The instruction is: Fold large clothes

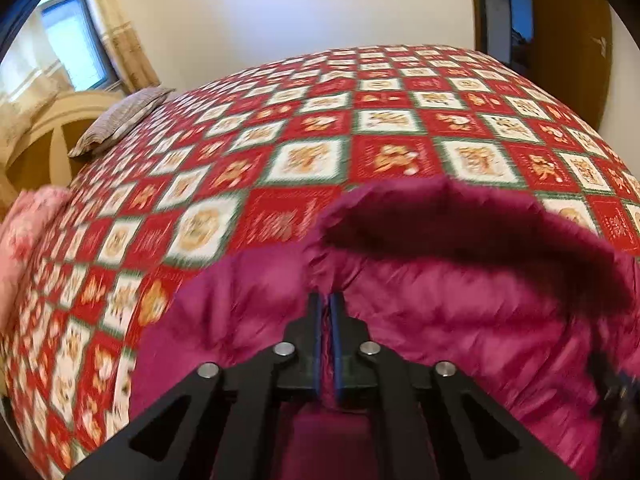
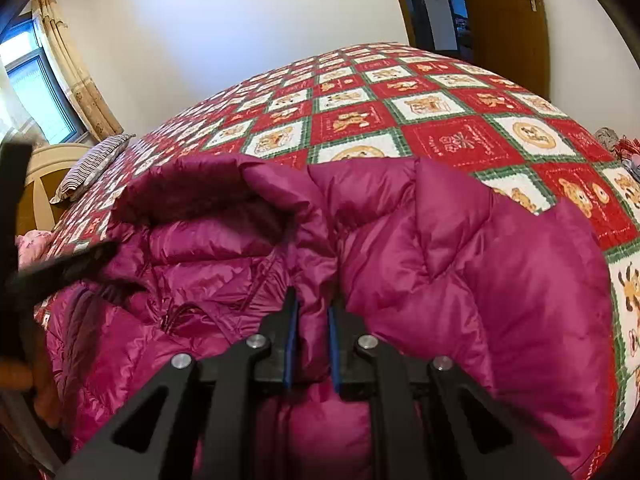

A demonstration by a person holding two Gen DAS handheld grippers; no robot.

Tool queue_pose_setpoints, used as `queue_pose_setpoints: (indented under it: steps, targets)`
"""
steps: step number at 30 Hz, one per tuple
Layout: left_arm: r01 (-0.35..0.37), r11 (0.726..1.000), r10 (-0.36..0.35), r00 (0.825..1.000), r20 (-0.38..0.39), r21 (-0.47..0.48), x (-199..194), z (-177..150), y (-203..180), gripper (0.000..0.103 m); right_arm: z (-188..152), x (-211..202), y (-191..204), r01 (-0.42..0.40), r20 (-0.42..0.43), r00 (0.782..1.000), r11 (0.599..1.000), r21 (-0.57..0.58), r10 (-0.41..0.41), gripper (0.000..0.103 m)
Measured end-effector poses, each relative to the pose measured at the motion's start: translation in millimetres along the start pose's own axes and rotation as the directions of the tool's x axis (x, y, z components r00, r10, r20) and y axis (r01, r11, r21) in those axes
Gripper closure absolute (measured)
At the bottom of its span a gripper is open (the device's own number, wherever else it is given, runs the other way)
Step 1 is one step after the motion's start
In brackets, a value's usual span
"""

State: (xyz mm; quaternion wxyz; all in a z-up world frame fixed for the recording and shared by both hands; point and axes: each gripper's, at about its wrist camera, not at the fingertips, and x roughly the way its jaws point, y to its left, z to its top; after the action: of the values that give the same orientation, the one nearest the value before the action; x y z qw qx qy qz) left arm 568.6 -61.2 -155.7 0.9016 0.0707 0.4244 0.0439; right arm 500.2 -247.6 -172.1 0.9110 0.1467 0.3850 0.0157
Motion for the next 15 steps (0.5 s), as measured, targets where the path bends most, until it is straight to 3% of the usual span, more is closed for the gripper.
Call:
queue_pose_setpoints:
  steps: [3,7,9,11,13,15]
  targets:
    - [0.019,0.996,-0.023,0.998,-0.056,-0.082,19.9,-25.5,14.6,0.1,0.4,0.8,-0.2,0.001,-0.002,1.0,1.0,0.001,-0.001,0.09]
    - [0.015,0.994,-0.016,1.0,-0.004,-0.105,22.4,-35.1,16.6,0.1,1.0,0.5,3.6,0.013,-0.011,1.0,1.0,-0.013,-0.013,0.085]
    - [0.01,0.995,-0.01,1.0,0.004,-0.102,20.9,-36.3,15.9,0.1,4.3,-4.7,-0.7,0.002,-0.017,1.0,1.0,0.009,-0.002,0.077]
    - [0.042,0.991,-0.04,0.999,0.012,-0.128,20.9,-36.9,22.2,0.1,10.9,-32.1,-8.1,0.036,0.061,0.997,0.998,0.058,-0.04,0.066]
    - [0.083,0.983,-0.079,0.997,0.027,-0.167,20.2,-40.0,30.4,0.1,20.3,-60.3,-9.5,0.104,0.176,0.977,0.99,0.095,-0.119,0.065]
    - [0.089,0.981,-0.085,0.996,0.032,-0.174,19.6,-38.9,29.3,0.101,38.1,-69.9,-5.6,0.112,0.206,0.969,0.987,0.112,-0.134,0.065]
